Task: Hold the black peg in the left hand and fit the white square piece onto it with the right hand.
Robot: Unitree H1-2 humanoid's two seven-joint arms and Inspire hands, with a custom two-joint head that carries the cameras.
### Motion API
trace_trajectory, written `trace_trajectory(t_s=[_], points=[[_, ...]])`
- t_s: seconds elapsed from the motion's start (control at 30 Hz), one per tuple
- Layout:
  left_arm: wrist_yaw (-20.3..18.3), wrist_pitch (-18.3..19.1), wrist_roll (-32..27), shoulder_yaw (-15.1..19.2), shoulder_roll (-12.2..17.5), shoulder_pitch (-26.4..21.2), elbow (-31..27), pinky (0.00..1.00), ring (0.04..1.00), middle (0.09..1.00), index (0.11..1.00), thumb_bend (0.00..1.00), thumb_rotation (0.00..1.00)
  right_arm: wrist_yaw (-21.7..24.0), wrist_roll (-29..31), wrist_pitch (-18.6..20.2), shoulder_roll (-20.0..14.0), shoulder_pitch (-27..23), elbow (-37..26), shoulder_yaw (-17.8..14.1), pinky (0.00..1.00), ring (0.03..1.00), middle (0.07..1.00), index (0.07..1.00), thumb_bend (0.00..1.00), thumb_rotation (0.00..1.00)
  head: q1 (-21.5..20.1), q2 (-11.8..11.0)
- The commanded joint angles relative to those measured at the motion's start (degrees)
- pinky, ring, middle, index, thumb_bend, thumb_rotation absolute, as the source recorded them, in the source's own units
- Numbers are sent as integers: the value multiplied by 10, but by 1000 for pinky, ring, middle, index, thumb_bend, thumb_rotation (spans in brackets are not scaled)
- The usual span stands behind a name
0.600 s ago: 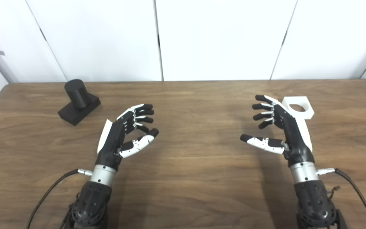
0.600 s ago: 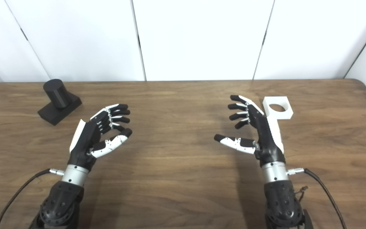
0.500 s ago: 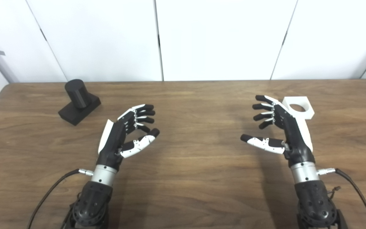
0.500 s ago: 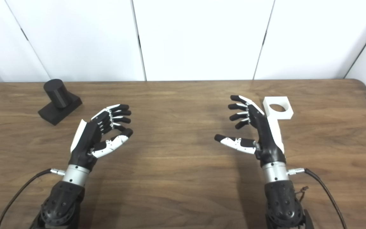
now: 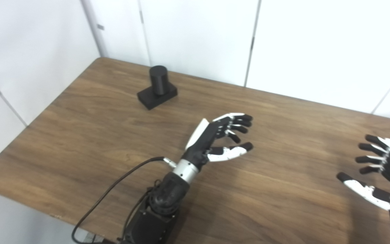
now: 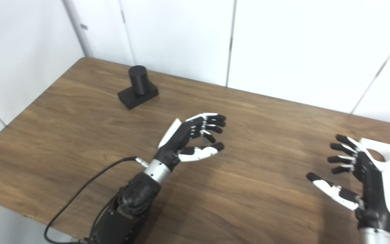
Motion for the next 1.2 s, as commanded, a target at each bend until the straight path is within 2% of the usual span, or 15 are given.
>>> trace_trajectory(t_s=[0.0, 0.17, 0.4, 0.53, 0.63, 0.8, 1.03, 1.17], points=[[9, -12, 6, 0, 0, -18, -14, 549, 704, 754, 743, 601, 133, 1, 2, 8, 4, -14, -31, -3, 482, 624, 727, 779, 584, 0, 0, 1], [9, -16, 0, 4, -1, -17, -16, 539, 697, 748, 736, 591, 85, 3, -8, 37, 10, -14, -55, 1, 484, 615, 722, 768, 584, 0, -5, 2], [9, -14, -1, 5, -3, -16, -20, 545, 688, 738, 734, 590, 71, 3, -14, 40, 11, -16, -63, 1, 472, 603, 712, 755, 587, 0, -2, 0], [29, -21, 50, 7, 6, -22, -30, 526, 688, 740, 732, 623, 72, 5, -14, 49, 13, -17, -67, 1, 476, 607, 711, 750, 586, 0, -3, -3], [39, -1, 89, 18, 21, -30, -53, 526, 680, 744, 737, 667, 103, 6, -11, 52, 14, -17, -69, 1, 477, 608, 712, 752, 582, 0, -2, -3], [24, 46, 100, 46, 59, -49, -84, 534, 677, 745, 739, 719, 164, 5, -12, 56, 15, -17, -68, 1, 471, 607, 713, 749, 578, 0, 0, -5], [-3, 107, 117, 63, 132, -78, -112, 574, 723, 784, 763, 700, 236, 8, -12, 56, 13, -16, -68, 1, 466, 603, 711, 745, 574, 0, 2, -5], [-6, 133, 130, 72, 156, -94, -119, 613, 742, 785, 762, 725, 253, 9, -8, 58, 14, -14, -71, -1, 471, 604, 712, 744, 570, 0, 5, -5]])
